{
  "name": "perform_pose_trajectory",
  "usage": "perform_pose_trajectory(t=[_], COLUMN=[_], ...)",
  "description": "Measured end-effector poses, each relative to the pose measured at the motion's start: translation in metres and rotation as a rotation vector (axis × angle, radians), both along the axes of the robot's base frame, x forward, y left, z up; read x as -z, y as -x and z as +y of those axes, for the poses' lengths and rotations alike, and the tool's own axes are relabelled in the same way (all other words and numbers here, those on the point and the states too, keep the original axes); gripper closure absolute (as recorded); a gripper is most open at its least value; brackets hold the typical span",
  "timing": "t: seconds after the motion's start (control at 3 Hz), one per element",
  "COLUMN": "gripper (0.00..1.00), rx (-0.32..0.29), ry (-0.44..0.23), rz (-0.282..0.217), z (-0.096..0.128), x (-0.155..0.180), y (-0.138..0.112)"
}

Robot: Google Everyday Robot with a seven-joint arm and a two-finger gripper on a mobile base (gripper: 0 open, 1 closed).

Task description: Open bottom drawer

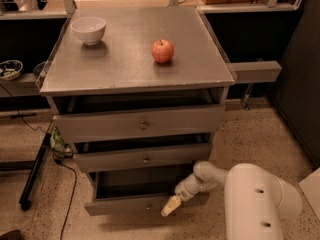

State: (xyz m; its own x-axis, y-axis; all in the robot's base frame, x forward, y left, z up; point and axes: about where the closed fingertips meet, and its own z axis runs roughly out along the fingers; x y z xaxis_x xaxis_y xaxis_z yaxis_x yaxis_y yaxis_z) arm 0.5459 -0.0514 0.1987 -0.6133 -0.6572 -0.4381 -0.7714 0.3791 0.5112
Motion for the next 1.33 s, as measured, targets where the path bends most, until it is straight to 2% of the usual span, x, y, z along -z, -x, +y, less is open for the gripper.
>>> perform_pose_trajectory(t=[1.33], gripper=[0.00], rx=[-0.004], ry=[-0.012], rz=[0.007], z=[-0.0003], x=[-0.0027], y=[0.0062])
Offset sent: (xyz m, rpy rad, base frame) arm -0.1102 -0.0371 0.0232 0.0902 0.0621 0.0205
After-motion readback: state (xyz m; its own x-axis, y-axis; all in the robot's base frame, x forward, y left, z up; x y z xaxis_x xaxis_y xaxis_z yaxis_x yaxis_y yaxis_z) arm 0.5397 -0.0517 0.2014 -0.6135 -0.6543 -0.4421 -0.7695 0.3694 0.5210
